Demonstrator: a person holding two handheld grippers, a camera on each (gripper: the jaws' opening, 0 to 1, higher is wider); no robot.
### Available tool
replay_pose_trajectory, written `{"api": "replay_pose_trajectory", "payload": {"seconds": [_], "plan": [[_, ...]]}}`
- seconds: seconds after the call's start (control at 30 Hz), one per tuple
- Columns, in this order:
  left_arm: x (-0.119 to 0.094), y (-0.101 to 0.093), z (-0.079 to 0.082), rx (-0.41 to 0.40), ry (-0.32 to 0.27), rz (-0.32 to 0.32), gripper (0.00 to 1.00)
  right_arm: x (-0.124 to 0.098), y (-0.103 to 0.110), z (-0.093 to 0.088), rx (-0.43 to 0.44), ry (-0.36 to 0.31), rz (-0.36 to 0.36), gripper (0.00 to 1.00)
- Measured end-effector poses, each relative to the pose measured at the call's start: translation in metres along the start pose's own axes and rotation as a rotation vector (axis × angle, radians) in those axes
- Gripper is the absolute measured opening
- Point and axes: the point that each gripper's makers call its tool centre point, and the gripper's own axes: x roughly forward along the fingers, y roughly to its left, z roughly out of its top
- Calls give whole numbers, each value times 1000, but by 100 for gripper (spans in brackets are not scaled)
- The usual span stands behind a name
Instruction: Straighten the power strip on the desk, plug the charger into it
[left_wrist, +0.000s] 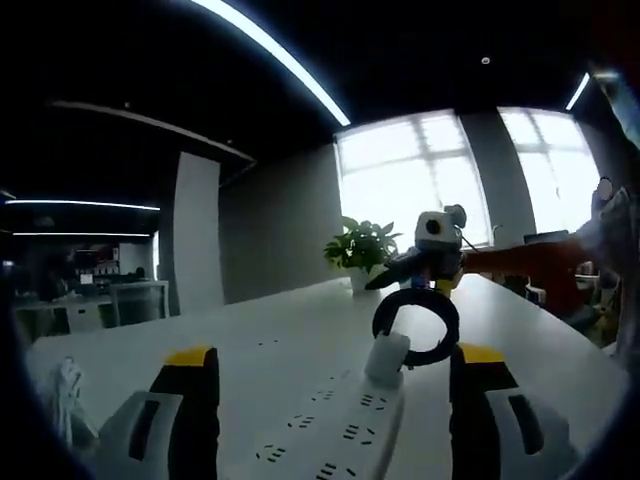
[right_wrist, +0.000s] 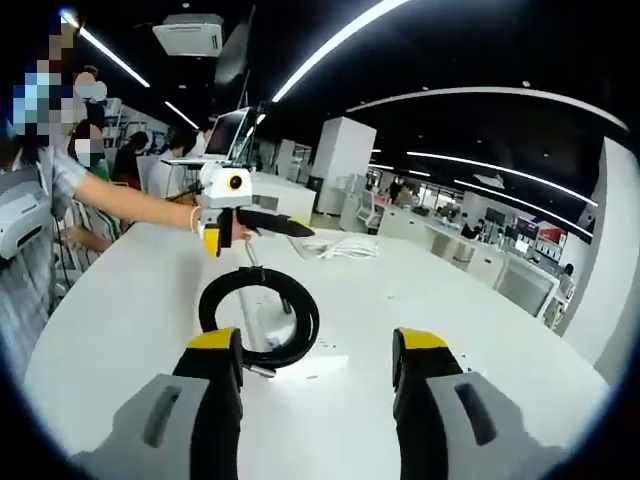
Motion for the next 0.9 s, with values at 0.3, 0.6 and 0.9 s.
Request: {"api": "replay_pose_trajectory", "payload": {"seconds": [0.3,0.6,0.9], "plan": [[-1,0,-2,-13,-2,3,96,11,13,12,-31,51,88,57],[-2,0,1,-14,-11,4,96,22,16,12,-65,102,113,57],[-4,2,0,-22,-19,10,96,37,21,2,-96,160,144,59]]}}
